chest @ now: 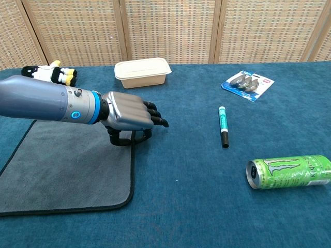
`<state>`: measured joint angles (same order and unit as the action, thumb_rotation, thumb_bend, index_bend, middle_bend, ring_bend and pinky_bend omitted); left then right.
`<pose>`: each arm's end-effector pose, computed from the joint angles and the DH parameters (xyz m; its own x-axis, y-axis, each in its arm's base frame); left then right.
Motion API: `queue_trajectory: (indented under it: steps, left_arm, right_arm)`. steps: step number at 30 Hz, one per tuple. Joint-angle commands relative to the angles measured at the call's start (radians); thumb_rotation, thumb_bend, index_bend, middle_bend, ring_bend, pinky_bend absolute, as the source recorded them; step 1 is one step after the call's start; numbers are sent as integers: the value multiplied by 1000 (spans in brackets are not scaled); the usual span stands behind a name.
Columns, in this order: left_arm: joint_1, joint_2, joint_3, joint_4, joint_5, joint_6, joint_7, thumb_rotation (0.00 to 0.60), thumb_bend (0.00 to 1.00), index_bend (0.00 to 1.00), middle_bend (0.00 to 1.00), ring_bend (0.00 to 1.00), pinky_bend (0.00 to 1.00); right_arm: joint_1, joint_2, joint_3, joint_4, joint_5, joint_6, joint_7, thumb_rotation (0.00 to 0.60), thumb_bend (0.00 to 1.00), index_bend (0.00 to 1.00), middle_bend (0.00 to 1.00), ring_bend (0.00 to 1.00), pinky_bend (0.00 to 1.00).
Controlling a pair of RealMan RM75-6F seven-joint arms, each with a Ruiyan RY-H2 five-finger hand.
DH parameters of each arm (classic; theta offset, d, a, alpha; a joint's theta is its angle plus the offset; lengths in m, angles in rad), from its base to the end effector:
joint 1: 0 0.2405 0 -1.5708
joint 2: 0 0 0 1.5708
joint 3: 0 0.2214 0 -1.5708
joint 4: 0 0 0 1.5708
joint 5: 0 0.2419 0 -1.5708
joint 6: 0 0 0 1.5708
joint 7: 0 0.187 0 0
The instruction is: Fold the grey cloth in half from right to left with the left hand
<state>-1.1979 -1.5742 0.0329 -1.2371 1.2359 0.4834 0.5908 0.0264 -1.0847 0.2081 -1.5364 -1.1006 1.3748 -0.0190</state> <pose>-0.0738 0.3798 -0.1389 0.9688 -0.0444 0.2439 0.0991 -0.8324 -0.5452 -0.3818 -0.2270 0.1789 0.4327 0.0362 0.9008 -0.8210 0.4286 0.3772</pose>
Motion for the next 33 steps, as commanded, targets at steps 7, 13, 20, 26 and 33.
queue_trajectory:
  steps: [7,13,20,26,33]
  left_arm:
    - [7,11,6,-11,8,19,-12,600,571,629,0,0,0]
    - [23,30,13,-29,29,42,-35,600,571,640,0,0,0]
    - [71,74,22,-73,110,128,-122,600,571,642,0,0,0]
    - [139,132,52,-94,187,222,-230,600,572,642,0,0,0]
    - [211,190,115,-84,319,340,-343,600,571,642,0,0,0]
  right_arm:
    - [0,0,-1,-2,-3,0,1,600,0,0,0,0,0]
    - [0,0,-3,-7,-8,1,1,600,0,0,0,0,0]
    - [-1,3,-6,-14,-15,4,3,600,0,0,0,0,0]
    - [-3,5,-9,-20,-24,9,5,600,0,0,0,0,0]
    - [-5,7,-11,-29,-32,18,2,600,0,0,0,0,0]
